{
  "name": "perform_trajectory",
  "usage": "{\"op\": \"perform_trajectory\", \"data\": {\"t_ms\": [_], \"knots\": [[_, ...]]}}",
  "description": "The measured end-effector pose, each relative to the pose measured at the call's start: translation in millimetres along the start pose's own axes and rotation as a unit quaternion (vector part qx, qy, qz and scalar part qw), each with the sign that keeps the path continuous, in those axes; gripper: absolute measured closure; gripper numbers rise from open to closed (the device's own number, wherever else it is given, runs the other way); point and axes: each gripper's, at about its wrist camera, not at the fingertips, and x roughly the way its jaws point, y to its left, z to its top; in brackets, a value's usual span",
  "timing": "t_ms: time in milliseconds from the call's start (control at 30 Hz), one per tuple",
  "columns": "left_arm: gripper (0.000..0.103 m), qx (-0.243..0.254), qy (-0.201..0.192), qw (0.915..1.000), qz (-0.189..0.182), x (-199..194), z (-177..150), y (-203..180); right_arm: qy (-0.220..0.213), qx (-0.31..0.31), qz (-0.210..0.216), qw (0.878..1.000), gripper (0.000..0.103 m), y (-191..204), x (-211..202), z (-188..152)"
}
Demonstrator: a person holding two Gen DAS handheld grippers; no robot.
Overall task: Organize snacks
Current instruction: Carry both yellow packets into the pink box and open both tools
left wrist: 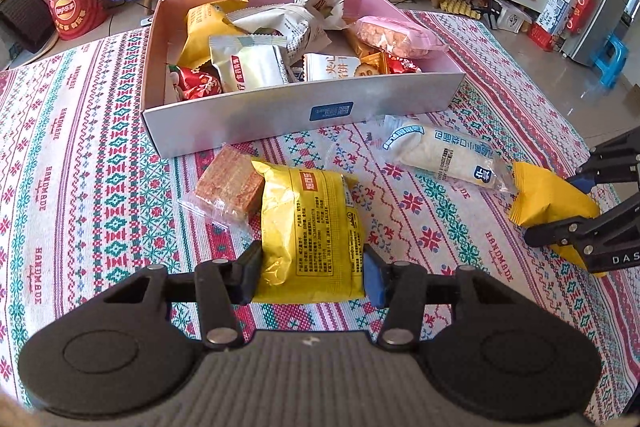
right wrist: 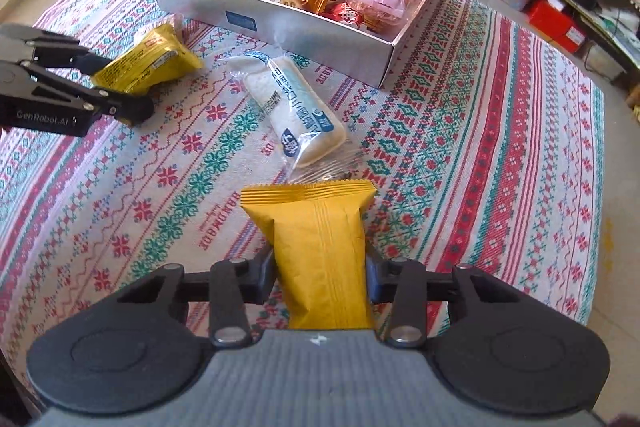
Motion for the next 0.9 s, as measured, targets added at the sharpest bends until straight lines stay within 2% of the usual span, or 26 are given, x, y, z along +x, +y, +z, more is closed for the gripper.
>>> {"op": "perform_trajectory", "data": {"t_ms": [500, 900], "knots": [[0.047, -0.028, -0.014, 0.9994, -0.011, -22.4, -10.6, -2.7, -0.019, 0.081, 0.024, 0.996, 0.066, 21.6, -14.7, -12.4], [0.047, -0.04, -0.038, 0.9983, -0.021, -40.7, -2.7, -1.8, -0.049, 0.129, 0.036, 0.99, 0.066, 29.9, -27.3, 3.2]]}}
